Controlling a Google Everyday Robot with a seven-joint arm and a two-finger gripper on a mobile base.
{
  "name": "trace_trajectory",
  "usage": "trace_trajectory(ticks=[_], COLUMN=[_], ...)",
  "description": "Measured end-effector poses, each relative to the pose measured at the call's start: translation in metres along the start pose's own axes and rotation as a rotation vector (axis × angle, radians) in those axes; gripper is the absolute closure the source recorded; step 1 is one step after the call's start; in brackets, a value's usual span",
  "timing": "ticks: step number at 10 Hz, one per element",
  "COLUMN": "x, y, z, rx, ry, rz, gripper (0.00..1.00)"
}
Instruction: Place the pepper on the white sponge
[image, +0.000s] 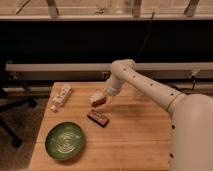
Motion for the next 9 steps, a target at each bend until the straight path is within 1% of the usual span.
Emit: trace_trajectory(ticks=[3,4,5,6,9], x=[0.002,0.0,0.0,0.0,0.0], y=[-0.017,-0.024,-0.033,-0.038,-0.05], z=[0.004,0.007,0.009,0.01,0.014], rx=[0.007,0.014,0.027,0.04,0.103], ry=[-0.029,-0.036,-0.037,-0.035,-0.02], rz=[-0.003,-0.008,-0.008,-0.008,0.016], gripper=[1.0,1.0,0.97,0.91,0.61])
